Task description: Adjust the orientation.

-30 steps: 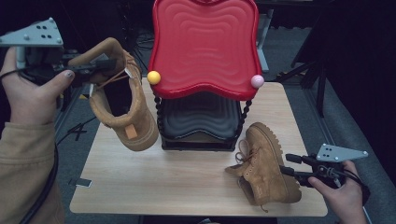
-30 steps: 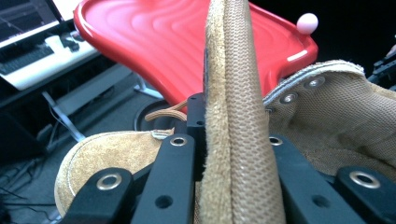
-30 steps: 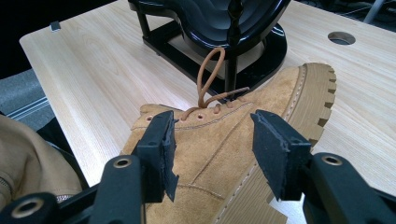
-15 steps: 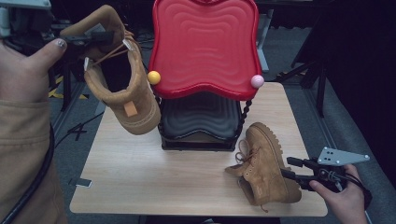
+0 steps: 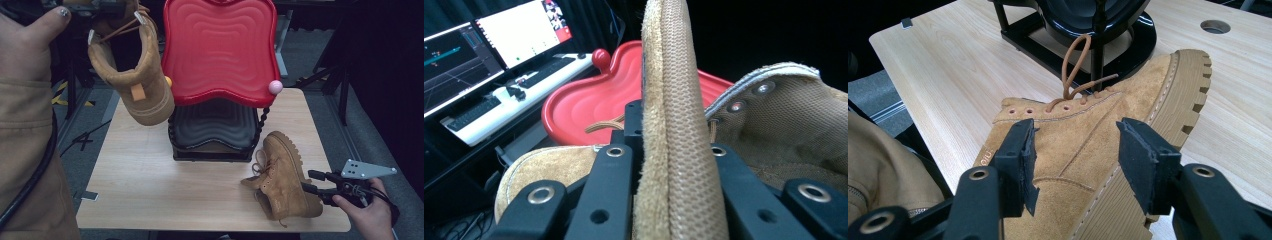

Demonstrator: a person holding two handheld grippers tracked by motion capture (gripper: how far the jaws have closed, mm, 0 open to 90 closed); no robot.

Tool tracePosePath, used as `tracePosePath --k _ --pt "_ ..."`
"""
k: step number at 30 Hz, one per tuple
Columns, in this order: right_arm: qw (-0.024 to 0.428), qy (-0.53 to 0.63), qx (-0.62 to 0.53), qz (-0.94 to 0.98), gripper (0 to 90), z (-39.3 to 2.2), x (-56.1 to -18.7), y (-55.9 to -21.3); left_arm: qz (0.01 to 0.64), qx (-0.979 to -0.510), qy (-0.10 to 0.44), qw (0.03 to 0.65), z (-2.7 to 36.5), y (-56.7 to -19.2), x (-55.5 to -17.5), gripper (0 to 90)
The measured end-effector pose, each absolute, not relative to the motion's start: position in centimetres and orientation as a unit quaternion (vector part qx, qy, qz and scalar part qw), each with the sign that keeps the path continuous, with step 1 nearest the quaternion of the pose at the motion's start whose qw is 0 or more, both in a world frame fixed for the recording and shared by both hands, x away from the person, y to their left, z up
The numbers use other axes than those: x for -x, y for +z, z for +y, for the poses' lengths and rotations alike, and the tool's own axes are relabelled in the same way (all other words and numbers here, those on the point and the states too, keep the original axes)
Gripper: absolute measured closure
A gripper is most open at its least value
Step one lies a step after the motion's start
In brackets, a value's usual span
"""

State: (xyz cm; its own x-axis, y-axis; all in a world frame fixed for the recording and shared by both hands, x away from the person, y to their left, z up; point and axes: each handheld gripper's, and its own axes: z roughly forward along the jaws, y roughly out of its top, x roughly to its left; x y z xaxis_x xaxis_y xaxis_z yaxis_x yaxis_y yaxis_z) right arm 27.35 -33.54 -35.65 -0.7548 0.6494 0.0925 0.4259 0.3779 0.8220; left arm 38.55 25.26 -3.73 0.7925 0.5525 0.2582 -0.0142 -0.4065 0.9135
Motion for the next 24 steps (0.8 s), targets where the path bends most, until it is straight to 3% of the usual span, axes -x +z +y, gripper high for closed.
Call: tracePosePath --k 24 --pt "0.120 0.450 -0.352 0.812 49.8 -35.6 -26.1 -36.0 0.147 -0.798 0.253 0.527 18.0 -1.9 -43.8 82.2"
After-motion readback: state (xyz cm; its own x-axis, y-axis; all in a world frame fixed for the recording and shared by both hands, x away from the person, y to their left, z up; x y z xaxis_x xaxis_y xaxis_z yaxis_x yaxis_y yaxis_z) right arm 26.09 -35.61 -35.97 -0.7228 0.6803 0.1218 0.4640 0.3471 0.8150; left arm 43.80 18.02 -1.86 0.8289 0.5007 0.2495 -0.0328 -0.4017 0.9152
